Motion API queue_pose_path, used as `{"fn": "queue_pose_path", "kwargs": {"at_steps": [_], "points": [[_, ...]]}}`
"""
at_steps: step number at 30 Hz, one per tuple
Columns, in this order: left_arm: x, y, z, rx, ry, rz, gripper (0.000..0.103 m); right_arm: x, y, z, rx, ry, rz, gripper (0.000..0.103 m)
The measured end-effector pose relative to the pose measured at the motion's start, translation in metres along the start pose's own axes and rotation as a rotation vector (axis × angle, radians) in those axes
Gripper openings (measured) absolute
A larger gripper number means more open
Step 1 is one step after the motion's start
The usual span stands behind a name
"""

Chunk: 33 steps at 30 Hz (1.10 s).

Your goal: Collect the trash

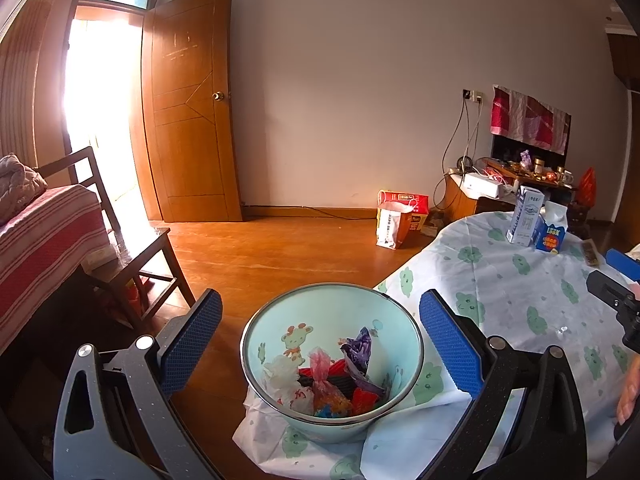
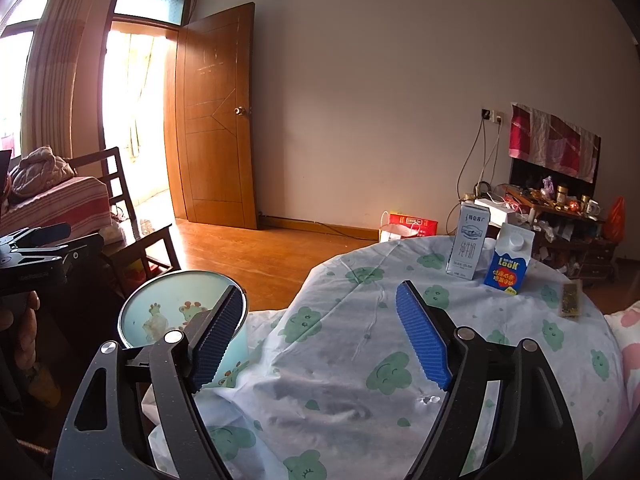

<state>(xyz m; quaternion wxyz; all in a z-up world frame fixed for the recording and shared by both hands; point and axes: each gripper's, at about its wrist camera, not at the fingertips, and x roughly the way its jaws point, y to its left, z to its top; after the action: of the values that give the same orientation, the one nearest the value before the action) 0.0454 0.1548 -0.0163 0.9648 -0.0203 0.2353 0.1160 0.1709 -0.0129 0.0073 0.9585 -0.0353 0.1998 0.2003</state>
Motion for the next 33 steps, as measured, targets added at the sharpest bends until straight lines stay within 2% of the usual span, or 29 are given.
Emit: {"fn": "queue_pose_path", "kwargs": {"at_steps": [33], "points": [[-0.003,-0.023,-0.003,0.076,-0.019,0.018,0.097,-0.003,0.004,-0.005,-0.002,0.002,0.004,0.081]]}}
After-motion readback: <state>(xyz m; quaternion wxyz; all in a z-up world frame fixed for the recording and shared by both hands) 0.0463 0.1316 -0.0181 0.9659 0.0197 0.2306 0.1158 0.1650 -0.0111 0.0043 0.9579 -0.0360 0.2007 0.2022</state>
